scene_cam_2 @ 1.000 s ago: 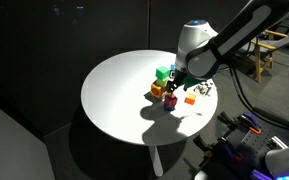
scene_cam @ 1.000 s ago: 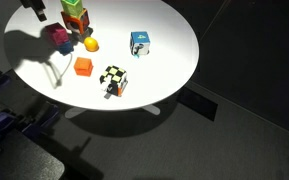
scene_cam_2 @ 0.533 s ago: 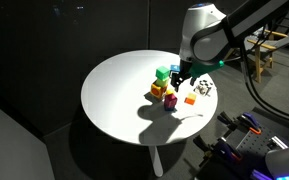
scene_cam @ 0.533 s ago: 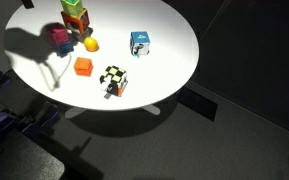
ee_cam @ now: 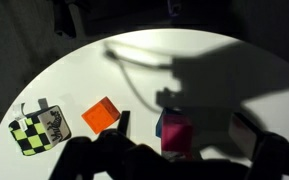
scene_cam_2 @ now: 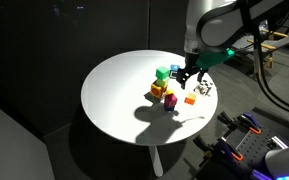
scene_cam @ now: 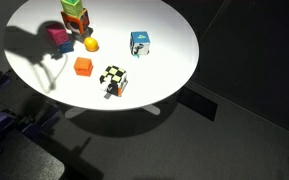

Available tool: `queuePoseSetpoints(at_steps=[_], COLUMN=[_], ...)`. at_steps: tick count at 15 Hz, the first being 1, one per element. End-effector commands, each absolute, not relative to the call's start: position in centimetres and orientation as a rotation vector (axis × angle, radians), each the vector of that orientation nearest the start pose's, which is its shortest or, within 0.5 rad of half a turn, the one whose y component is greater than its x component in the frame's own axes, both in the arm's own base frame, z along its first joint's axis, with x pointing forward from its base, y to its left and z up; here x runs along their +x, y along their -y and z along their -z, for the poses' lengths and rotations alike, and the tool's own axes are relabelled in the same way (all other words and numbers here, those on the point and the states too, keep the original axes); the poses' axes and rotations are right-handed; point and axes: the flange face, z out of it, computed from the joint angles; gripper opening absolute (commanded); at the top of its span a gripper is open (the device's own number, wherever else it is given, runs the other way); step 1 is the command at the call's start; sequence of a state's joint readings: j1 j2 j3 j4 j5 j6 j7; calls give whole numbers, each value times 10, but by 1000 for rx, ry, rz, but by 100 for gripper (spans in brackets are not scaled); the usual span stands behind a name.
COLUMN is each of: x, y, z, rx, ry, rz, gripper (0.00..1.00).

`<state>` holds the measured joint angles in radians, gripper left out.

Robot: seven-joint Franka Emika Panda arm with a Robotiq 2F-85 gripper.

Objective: Pick up the pink block and put it on the blue block

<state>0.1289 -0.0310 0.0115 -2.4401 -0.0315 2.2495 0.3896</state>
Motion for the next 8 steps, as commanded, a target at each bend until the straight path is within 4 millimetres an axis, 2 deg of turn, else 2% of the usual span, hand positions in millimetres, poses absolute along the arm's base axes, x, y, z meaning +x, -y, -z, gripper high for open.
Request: queuePoseSetpoints(at_steps=[1,8], x=[439,402], y=[-64,-71], z=[-320,-339], rx=[-3193,-3220], ry=[-371,-336], rz=[-247,-145], gripper=[100,100])
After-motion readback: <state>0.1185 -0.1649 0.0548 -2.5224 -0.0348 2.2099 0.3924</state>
